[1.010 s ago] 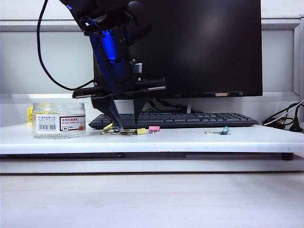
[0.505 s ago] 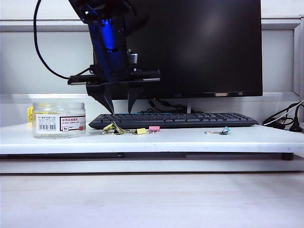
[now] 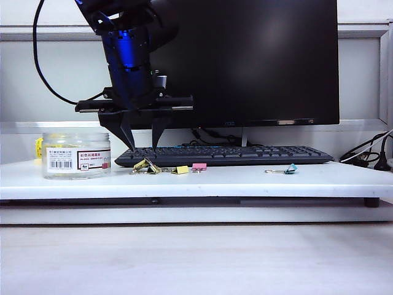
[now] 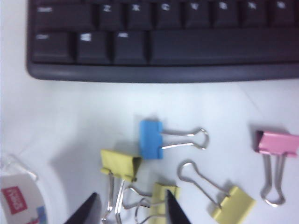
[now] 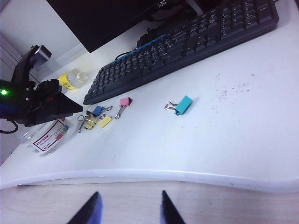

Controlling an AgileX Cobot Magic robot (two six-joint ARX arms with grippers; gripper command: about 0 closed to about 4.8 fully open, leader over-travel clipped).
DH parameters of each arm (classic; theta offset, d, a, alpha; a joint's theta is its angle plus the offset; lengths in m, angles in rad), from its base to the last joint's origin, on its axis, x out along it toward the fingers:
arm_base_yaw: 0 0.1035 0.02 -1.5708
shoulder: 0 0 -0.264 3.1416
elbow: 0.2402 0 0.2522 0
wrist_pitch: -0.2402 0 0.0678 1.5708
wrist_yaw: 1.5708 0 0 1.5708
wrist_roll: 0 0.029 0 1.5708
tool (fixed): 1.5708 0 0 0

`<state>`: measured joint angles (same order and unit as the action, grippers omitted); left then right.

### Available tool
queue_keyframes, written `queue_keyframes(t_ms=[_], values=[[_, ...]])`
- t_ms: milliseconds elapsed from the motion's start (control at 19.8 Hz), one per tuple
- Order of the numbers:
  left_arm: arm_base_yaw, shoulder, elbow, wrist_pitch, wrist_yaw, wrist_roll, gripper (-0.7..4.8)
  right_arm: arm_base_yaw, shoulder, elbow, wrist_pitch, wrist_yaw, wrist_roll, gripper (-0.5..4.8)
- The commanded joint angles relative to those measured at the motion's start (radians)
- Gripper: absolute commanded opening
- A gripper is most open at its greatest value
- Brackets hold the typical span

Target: Pick up the clips with the largest number of clips of the same color on the table and place them in a round transparent plastic box.

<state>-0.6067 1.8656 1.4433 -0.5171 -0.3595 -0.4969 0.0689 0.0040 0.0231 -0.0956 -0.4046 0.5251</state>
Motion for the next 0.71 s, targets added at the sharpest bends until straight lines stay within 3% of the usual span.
queue_keyframes(t_ms=[51, 707], values=[[-0.002, -0.001, 0.004, 0.005, -0.003, 0.025, 1.87, 0.0, -0.002, 0.004, 0.017, 0.002, -0.006, 1.62], [-0.003, 0.037, 0.003, 0.02, 0.064, 0.078, 1.86, 0.0, -0.002, 0.004, 0.017, 0.003, -0.01, 1.62]])
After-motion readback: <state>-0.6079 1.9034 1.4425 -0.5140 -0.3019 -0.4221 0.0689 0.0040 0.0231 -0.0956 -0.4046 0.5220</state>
